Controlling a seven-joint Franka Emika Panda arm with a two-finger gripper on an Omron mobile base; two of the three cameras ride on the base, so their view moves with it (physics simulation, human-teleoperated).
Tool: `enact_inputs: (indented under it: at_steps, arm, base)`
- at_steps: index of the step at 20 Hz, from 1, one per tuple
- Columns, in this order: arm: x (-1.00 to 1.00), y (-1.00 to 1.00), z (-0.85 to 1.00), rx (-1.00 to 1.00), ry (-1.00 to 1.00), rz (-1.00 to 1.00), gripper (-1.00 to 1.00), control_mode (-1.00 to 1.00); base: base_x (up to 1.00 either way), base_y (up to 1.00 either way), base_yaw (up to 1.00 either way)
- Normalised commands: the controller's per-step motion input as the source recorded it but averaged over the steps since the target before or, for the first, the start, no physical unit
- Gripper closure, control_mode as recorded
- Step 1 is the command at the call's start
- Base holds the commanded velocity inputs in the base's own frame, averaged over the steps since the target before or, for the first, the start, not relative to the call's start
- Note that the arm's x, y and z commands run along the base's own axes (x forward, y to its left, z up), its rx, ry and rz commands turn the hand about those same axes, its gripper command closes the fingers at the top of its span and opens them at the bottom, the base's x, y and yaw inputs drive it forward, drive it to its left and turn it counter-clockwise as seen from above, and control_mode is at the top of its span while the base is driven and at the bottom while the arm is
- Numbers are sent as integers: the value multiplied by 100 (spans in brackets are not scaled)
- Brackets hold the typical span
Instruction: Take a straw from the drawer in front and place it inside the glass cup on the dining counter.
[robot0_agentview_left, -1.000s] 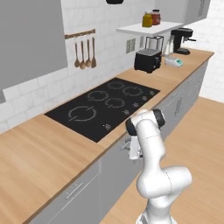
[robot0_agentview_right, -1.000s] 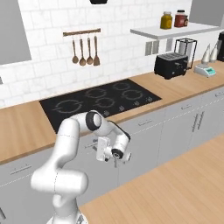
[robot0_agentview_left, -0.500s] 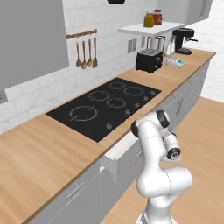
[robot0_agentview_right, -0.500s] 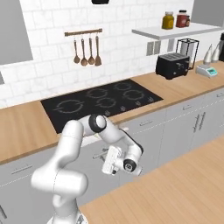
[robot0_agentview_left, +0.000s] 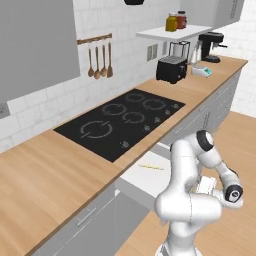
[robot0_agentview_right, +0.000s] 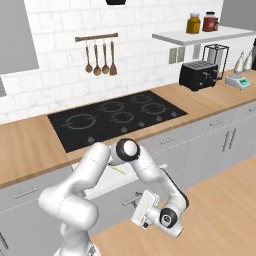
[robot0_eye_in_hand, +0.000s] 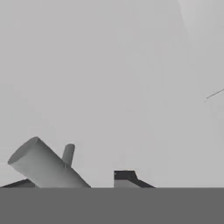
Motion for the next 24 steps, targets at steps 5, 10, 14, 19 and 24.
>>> enact_inputs:
  at_steps: [5,10,14,19,24]
  arm:
    - [-93,-71,-50,-76,1,-21,100,-100]
    - [-55,-4,51,-79,-4,-17,-100,-100]
    - [-89,-3,85,-76,-8,-9,-100,-100]
    - [-100,9,97,-70,0,-2,-100,-100]
    - [-18,2,100,-38,5,8,-100,-100]
  base:
    - [0,0,0]
    - [0,0,0]
    - [0,0,0]
    - [0,0,0]
    - [0,0,0]
